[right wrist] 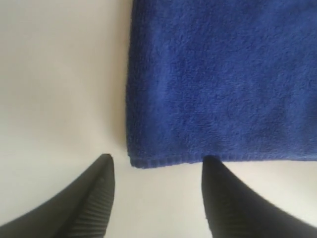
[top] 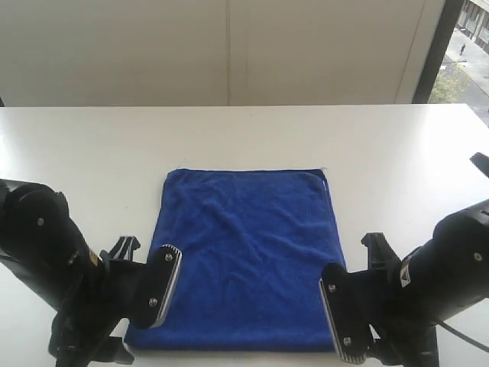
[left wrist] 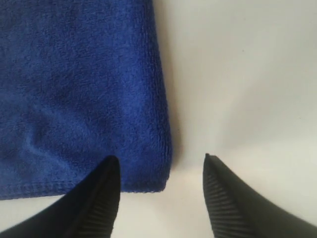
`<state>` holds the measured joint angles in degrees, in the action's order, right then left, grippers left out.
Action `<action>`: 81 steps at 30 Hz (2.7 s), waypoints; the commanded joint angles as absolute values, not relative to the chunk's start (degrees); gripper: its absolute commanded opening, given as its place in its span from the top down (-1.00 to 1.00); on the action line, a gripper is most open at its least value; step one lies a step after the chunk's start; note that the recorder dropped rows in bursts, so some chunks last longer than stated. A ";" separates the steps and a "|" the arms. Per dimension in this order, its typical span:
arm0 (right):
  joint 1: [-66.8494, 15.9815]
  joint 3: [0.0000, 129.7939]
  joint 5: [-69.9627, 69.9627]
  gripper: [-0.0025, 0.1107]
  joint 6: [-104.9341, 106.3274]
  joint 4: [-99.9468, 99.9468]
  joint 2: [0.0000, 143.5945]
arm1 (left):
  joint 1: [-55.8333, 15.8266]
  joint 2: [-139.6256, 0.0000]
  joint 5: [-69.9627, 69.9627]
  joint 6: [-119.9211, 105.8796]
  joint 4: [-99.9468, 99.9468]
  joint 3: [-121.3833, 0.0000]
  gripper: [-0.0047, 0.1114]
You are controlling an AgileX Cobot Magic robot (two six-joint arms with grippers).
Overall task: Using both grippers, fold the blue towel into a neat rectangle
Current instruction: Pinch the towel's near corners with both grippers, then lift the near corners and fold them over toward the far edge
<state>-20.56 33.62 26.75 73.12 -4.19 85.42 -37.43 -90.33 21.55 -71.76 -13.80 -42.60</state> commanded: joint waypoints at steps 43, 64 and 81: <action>-20.66 32.54 24.34 0.96 73.31 -4.40 88.00 | -37.34 -88.87 23.21 -71.78 -13.27 -41.76 0.92; -20.66 32.54 35.40 0.96 71.42 -5.82 73.34 | -37.34 -79.82 35.98 -70.27 -13.27 -41.76 0.92; -20.55 34.30 23.49 0.96 58.67 2.56 72.67 | -37.21 -79.36 17.19 -70.27 -11.46 -42.78 0.92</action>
<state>-20.56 34.13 25.42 60.29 1.18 73.00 -37.43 -79.94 19.07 -70.84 -11.76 -42.54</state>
